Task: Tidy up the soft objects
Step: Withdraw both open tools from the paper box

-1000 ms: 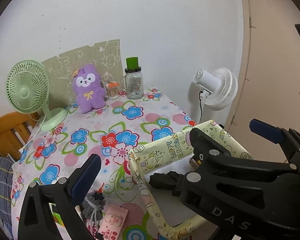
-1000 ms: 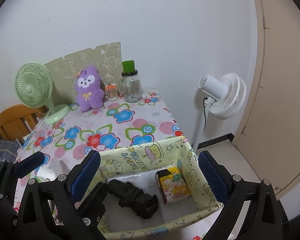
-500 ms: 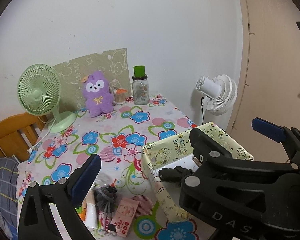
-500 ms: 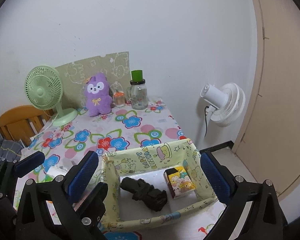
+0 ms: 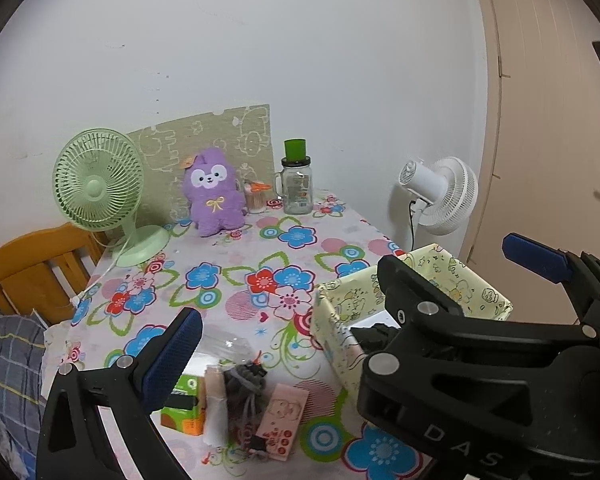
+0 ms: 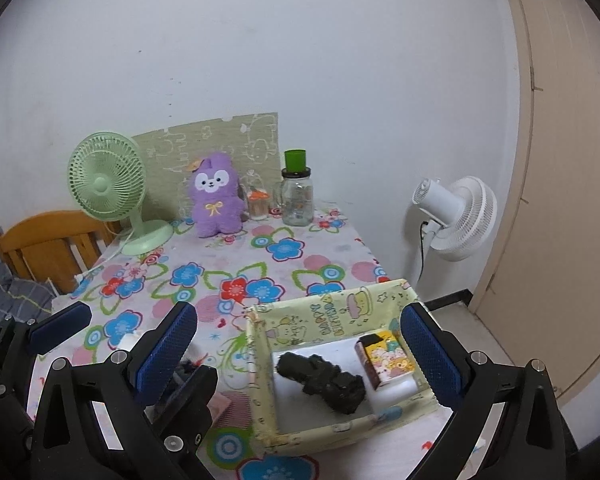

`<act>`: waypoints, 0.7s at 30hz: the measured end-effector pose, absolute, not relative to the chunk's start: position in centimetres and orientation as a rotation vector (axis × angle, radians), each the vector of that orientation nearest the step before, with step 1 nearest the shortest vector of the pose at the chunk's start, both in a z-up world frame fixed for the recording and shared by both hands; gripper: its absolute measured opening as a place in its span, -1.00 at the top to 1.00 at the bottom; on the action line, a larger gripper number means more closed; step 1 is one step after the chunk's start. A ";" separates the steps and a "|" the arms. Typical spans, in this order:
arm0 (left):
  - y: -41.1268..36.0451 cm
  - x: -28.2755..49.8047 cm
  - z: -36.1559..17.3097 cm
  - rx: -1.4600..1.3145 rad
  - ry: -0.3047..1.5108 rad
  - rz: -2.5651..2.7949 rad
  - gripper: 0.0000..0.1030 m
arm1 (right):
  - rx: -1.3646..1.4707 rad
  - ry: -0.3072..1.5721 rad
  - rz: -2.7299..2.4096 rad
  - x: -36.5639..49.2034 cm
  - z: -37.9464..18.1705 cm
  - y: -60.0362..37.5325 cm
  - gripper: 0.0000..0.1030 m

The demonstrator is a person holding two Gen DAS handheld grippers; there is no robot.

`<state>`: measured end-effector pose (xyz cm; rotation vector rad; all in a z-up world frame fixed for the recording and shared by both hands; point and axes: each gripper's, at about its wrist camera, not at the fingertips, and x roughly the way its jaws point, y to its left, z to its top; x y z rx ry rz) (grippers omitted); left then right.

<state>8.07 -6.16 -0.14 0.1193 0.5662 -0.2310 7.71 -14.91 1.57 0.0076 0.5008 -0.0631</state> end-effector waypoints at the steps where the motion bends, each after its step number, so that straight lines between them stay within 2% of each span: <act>1: -5.9 8.0 -0.1 0.118 0.565 -0.229 -0.99 | 0.007 0.500 -0.057 7.6 1.6 -14.5 -1.00; 21: -1.0 7.4 -0.7 0.118 0.566 -0.197 -0.99 | -0.005 0.506 -0.003 8.0 0.5 -9.4 -1.00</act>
